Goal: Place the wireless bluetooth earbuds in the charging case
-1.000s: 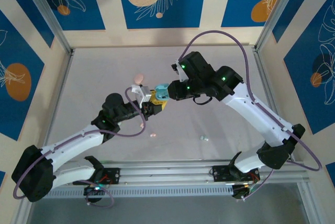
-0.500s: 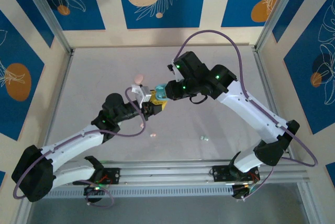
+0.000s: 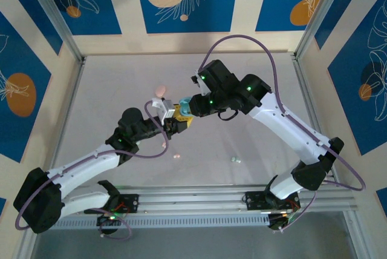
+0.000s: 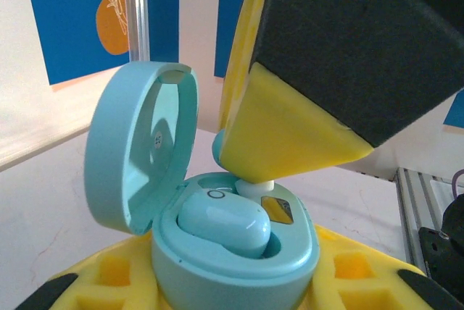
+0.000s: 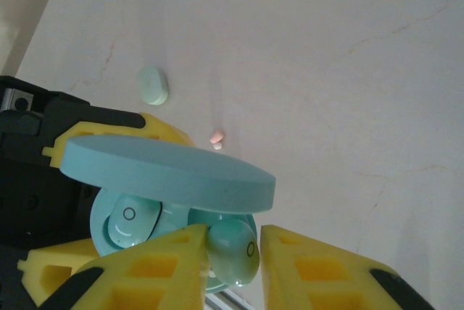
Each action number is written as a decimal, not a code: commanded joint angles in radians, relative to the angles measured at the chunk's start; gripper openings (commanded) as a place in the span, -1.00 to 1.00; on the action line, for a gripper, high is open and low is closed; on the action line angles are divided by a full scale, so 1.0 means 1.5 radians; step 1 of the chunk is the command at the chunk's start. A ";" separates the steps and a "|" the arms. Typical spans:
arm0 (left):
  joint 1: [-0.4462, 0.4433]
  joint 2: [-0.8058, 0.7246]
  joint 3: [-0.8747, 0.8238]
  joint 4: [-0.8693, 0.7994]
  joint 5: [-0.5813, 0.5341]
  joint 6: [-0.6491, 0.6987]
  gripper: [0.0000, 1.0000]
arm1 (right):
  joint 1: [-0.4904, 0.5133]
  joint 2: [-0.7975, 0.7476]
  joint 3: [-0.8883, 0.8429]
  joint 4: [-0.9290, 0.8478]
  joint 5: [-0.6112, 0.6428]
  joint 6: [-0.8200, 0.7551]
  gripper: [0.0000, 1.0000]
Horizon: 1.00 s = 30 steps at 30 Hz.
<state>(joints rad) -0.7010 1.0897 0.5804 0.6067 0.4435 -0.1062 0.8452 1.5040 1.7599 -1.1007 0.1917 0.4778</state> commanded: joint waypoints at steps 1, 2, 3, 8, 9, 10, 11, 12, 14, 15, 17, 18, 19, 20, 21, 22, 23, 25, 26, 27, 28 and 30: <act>-0.008 0.001 0.004 0.034 0.011 -0.009 -0.33 | 0.006 0.000 0.016 -0.011 -0.011 -0.010 -0.45; -0.008 -0.001 0.004 0.033 0.011 -0.008 -0.33 | 0.006 -0.001 0.014 -0.009 -0.014 -0.010 -0.43; -0.008 -0.001 0.004 0.033 0.011 -0.008 -0.33 | 0.006 -0.002 0.014 -0.007 -0.017 -0.010 -0.43; -0.008 -0.001 0.004 0.032 0.011 -0.008 -0.33 | 0.006 -0.009 0.010 0.000 -0.026 -0.009 -0.38; -0.008 0.000 0.006 0.031 0.012 -0.008 -0.33 | 0.006 -0.011 0.010 0.001 -0.027 -0.008 -0.37; -0.008 -0.001 0.006 0.030 0.012 -0.008 -0.33 | 0.006 -0.013 0.008 0.002 -0.029 -0.008 -0.36; -0.008 -0.001 0.005 0.031 0.012 -0.008 -0.33 | 0.006 -0.016 0.006 0.004 -0.031 -0.008 -0.35; -0.008 0.000 0.005 0.031 0.012 -0.008 -0.33 | 0.005 -0.020 0.003 0.006 -0.032 -0.005 -0.32; -0.008 0.000 0.005 0.031 0.013 -0.008 -0.33 | 0.003 -0.028 -0.002 0.008 -0.032 -0.003 -0.27; -0.008 0.000 0.006 0.031 0.013 -0.008 -0.33 | 0.003 -0.035 -0.006 0.010 -0.031 0.000 -0.23; -0.008 0.000 0.005 0.030 0.013 -0.007 -0.33 | 0.001 -0.047 -0.017 0.016 -0.028 0.004 -0.16; -0.008 -0.001 0.005 0.031 0.012 -0.007 -0.33 | -0.002 -0.057 -0.022 0.021 -0.026 0.007 -0.13; -0.008 -0.002 0.005 0.031 0.013 -0.007 -0.33 | -0.005 -0.066 -0.029 0.027 -0.025 0.010 -0.10; -0.008 -0.001 0.005 0.031 0.013 -0.007 -0.33 | -0.007 -0.076 -0.039 0.037 -0.028 0.013 -0.08; -0.008 -0.001 0.005 0.030 0.014 -0.006 -0.33 | -0.011 -0.092 -0.051 0.053 -0.030 0.015 -0.06; -0.008 -0.001 0.005 0.030 0.015 -0.007 -0.33 | -0.015 -0.108 -0.066 0.072 -0.032 0.021 -0.04; -0.008 -0.001 0.005 0.032 0.017 -0.006 -0.33 | -0.020 -0.121 -0.080 0.089 -0.033 0.028 -0.02; -0.007 -0.002 0.006 0.032 0.023 -0.004 -0.33 | -0.036 -0.148 -0.110 0.123 -0.035 0.051 0.03; -0.008 -0.003 0.005 0.031 0.028 -0.002 -0.33 | -0.049 -0.161 -0.124 0.139 -0.041 0.068 0.05; -0.008 -0.002 0.006 0.031 0.036 0.001 -0.33 | -0.065 -0.170 -0.137 0.153 -0.050 0.087 0.08; -0.008 -0.002 0.007 0.030 0.045 0.004 -0.33 | -0.079 -0.176 -0.146 0.162 -0.065 0.101 0.09; -0.010 0.001 0.012 0.024 0.060 0.005 -0.33 | -0.114 -0.181 -0.158 0.179 -0.112 0.131 0.11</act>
<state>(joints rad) -0.7013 1.0897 0.5804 0.6090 0.4732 -0.1047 0.7288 1.2495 1.5562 -0.9180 0.1165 0.5785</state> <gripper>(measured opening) 0.339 0.550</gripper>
